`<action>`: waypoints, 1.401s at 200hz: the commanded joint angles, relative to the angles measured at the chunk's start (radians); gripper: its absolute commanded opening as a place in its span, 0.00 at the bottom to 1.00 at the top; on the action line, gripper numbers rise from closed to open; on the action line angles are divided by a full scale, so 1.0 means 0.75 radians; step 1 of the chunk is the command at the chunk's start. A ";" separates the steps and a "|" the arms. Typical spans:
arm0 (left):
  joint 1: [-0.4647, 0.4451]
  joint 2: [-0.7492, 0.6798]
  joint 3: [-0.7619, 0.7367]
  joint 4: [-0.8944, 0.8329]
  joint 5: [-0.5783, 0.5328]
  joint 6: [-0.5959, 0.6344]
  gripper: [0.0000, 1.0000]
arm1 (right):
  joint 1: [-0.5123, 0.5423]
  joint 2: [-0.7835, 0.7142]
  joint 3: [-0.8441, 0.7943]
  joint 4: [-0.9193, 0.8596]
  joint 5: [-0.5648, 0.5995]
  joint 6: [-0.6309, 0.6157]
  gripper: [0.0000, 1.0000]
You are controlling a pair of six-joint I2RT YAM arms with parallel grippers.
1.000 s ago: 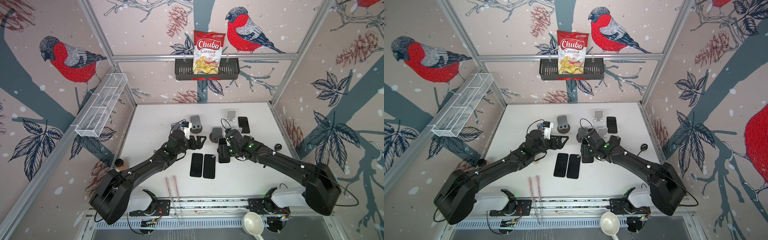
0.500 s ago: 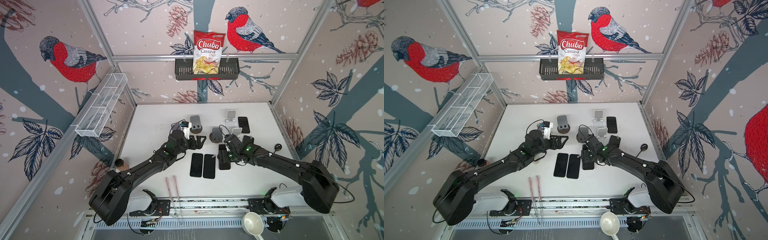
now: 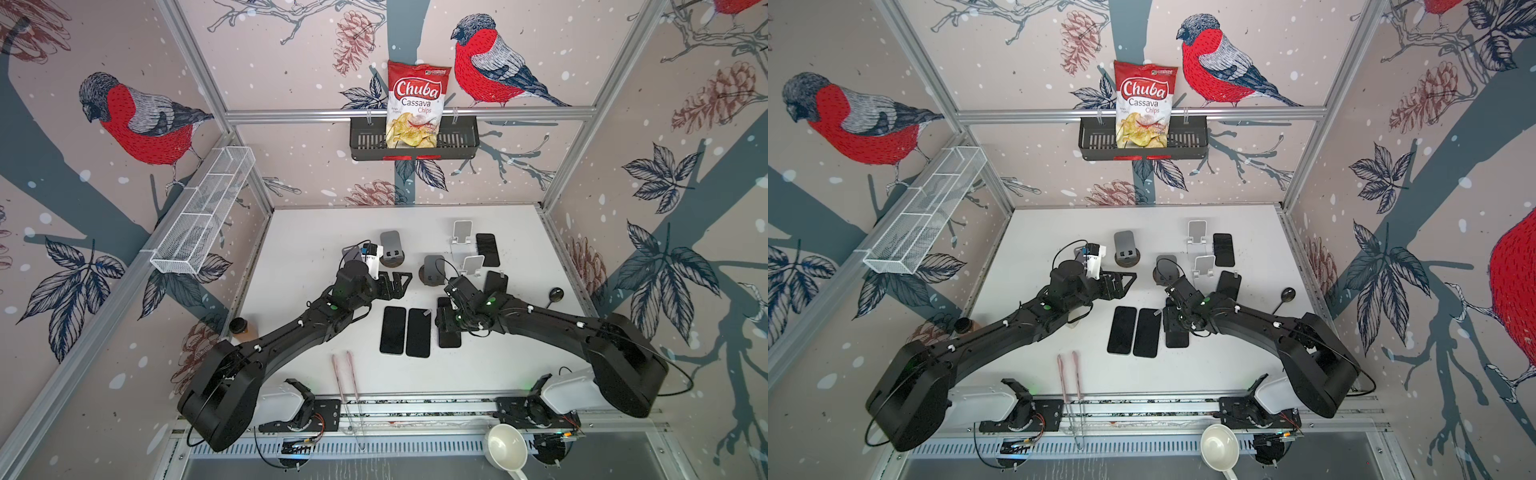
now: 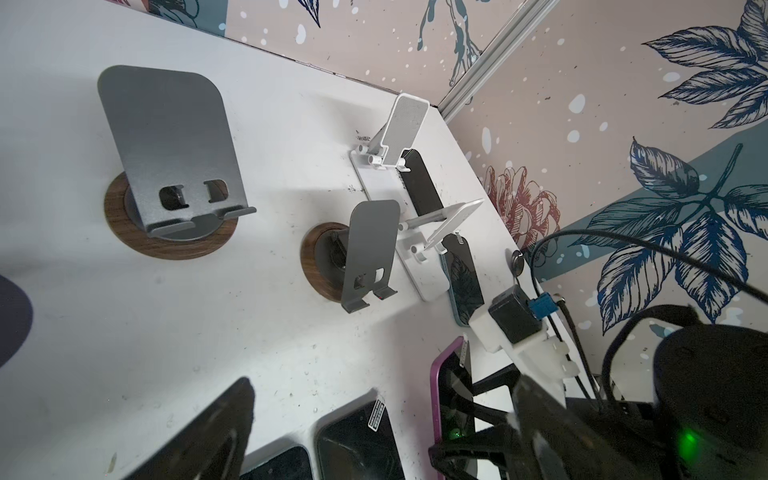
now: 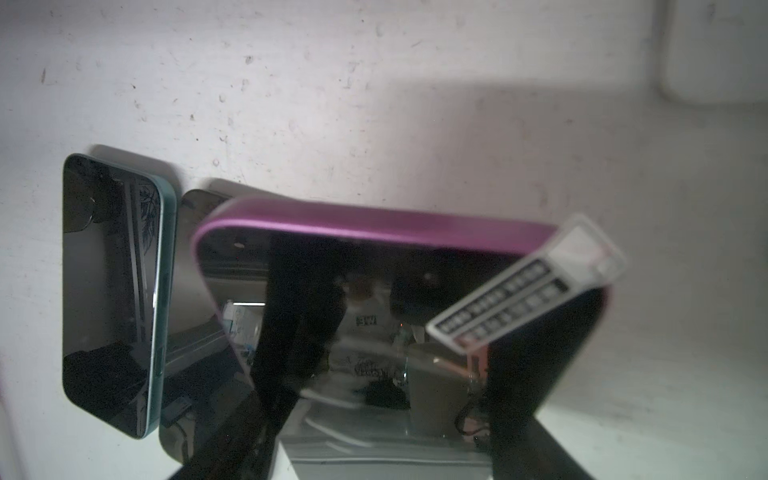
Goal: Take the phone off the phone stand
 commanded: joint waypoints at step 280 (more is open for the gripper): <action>0.001 -0.025 -0.055 0.043 -0.025 0.013 0.96 | 0.071 0.202 0.035 -0.026 0.176 0.067 0.79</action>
